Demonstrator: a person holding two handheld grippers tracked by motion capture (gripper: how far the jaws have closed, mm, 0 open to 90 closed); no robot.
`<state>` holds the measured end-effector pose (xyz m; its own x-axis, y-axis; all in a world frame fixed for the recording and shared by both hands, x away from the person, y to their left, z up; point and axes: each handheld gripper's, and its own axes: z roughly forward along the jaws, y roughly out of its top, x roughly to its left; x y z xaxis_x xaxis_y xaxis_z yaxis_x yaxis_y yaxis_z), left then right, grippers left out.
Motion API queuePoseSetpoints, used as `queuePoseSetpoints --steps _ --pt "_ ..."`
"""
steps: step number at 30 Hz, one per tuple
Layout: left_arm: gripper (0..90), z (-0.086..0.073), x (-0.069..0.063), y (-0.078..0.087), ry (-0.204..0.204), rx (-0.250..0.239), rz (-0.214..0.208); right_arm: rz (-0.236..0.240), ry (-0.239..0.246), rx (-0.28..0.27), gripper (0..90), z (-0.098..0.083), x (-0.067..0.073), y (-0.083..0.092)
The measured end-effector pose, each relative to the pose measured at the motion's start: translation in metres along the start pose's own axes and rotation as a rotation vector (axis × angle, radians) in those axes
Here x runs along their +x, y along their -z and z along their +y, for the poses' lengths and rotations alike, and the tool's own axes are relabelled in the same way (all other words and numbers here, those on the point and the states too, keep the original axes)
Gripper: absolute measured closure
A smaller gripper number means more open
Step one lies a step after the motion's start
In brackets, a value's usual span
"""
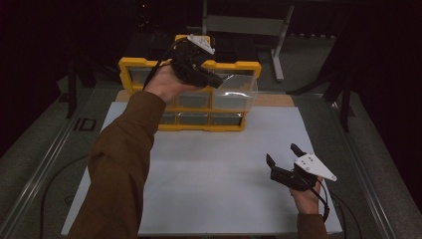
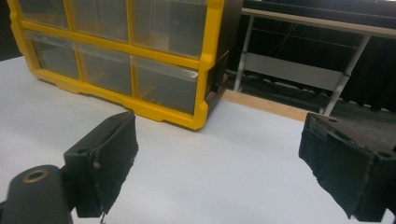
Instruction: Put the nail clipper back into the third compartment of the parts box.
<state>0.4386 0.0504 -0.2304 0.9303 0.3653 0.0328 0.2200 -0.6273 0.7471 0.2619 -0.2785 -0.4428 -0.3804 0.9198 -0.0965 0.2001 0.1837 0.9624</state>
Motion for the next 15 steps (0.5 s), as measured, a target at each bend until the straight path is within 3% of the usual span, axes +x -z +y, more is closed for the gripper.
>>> queuePoseSetpoints --steps 11,14,15 --pt "79.6 0.0014 0.0002 -0.0043 0.009 0.017 0.004 -0.002 0.000 0.000 11.0 0.0000 -0.0005 0.0002" --pt "78.6 0.0012 0.0013 -0.0058 0.038 0.009 0.011 -0.001 0.000 -0.001 11.0 0.0001 -0.0002 0.0002" --pt "44.8 0.0010 0.0018 -0.0057 0.051 -0.001 0.010 -0.001 -0.002 -0.001 11.0 0.0000 -0.0006 0.0003"
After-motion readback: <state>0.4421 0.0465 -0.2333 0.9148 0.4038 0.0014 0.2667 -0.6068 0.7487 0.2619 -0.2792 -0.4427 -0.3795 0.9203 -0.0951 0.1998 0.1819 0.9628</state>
